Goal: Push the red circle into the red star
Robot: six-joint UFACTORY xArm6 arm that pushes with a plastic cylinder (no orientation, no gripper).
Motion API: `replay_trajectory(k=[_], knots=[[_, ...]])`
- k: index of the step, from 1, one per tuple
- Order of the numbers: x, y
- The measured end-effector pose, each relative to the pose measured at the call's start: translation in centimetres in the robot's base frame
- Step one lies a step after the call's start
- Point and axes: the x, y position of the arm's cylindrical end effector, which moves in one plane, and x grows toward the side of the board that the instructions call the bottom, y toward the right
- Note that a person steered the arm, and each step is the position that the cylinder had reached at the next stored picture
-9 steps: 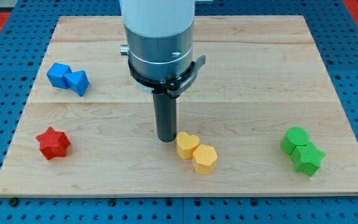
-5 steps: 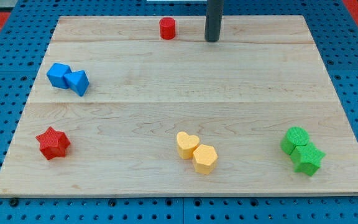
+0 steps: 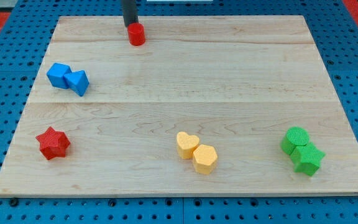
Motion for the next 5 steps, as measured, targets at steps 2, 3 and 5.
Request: replay_trajectory(k=[2, 3, 5], knots=[[7.2, 8.0], [12.5, 1.0], [14.3, 1.2]])
